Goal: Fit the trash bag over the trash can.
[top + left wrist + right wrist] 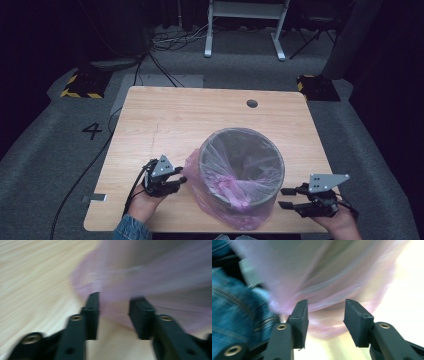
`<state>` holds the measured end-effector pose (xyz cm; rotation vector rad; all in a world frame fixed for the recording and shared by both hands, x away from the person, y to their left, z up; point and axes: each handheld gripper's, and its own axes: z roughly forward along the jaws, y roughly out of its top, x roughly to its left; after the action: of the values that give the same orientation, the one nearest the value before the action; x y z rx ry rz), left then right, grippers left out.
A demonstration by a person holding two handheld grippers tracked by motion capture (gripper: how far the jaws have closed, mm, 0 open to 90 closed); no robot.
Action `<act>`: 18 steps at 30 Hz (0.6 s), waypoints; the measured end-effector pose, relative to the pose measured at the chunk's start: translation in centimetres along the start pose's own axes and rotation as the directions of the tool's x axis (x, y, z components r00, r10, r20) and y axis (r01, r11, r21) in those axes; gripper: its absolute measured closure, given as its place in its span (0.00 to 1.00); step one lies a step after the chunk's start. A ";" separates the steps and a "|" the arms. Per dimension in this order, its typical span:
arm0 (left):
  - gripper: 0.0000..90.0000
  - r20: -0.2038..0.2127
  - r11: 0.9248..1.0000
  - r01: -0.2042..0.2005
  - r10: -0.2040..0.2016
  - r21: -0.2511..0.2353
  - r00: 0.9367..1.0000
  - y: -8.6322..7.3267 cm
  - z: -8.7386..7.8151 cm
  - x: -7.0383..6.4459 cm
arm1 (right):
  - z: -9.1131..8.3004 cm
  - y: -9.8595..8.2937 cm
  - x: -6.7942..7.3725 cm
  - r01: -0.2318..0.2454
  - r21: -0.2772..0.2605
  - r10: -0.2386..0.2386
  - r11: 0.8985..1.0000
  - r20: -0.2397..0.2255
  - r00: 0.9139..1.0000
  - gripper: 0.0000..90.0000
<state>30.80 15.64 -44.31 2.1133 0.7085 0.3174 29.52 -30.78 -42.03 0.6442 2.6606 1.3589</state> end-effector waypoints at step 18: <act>0.95 0.035 0.993 -0.096 0.099 -0.073 0.995 1.1 -1.7 -2.4 | -1.7 11.9 -4.4 0.100 -0.192 -0.081 0.976 0.103 0.991 0.56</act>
<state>28.49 14.79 -42.38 2.0846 0.5650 0.3492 36.93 -27.73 -32.09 0.5424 2.4116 1.5013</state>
